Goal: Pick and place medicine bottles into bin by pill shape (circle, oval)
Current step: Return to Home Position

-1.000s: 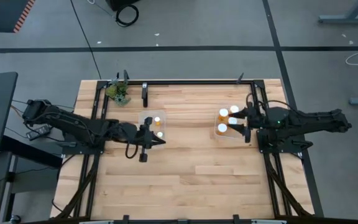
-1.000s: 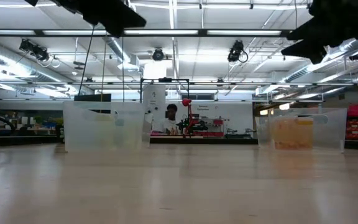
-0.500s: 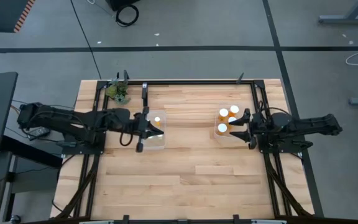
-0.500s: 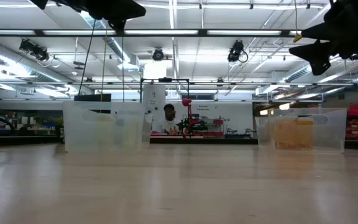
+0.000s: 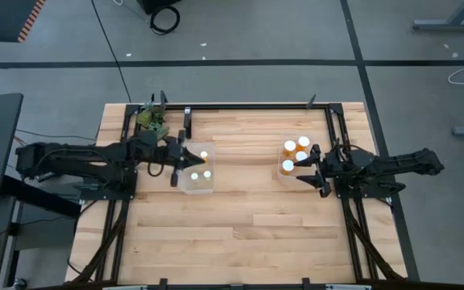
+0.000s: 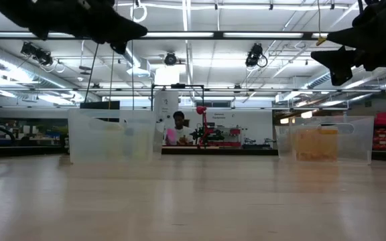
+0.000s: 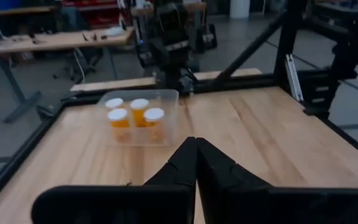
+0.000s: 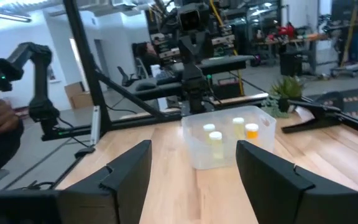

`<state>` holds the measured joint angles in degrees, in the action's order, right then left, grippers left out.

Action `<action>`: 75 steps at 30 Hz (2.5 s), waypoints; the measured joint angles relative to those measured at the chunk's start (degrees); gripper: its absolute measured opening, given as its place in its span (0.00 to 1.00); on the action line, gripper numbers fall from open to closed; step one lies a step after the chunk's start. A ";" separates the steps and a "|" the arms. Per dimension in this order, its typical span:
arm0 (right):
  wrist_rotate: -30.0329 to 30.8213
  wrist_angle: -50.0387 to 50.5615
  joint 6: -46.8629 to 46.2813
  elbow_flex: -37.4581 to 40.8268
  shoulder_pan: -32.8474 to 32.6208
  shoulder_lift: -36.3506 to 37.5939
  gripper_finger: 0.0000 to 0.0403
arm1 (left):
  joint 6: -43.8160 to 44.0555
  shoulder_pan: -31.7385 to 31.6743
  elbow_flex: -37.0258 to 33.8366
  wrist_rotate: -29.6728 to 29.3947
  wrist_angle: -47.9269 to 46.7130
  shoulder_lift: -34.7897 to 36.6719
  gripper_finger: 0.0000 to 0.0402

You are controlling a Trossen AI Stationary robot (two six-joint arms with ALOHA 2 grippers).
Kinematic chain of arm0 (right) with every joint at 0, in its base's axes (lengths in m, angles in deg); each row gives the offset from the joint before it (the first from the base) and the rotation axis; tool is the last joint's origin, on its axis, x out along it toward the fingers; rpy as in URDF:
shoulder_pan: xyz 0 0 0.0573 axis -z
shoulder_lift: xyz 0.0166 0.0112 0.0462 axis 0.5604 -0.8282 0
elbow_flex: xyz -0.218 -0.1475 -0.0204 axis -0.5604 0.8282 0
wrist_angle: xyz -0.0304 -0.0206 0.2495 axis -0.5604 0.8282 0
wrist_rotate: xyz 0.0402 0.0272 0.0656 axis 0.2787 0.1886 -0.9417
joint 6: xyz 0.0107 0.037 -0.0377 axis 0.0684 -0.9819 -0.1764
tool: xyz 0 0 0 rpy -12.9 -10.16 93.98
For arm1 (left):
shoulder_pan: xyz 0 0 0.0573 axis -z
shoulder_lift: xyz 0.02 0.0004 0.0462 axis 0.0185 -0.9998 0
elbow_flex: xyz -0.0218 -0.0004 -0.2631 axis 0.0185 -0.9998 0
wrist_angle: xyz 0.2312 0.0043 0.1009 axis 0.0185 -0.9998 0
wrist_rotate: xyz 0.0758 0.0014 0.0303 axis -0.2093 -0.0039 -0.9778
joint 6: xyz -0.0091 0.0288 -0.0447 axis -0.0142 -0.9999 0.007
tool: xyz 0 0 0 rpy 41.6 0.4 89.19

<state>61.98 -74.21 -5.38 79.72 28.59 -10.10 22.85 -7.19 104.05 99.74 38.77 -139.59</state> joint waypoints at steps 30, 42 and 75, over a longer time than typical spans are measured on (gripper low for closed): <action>0.58 0.78 -0.21 -0.07 0.00 -0.28 0.60 | 1.65 2.22 -28.06 -4.95 -4.77 46.52 0.01; 0.59 1.06 -0.18 -0.11 0.00 -0.28 0.60 | 24.06 3.43 -28.06 -4.42 -11.28 52.50 0.06; 0.57 1.43 -0.17 -0.11 0.00 -0.28 0.60 | 22.56 3.43 -28.06 -4.49 -11.16 52.50 0.06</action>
<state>62.55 -72.77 -5.55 79.61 28.59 -10.39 45.40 -3.76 75.99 95.25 27.61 -87.09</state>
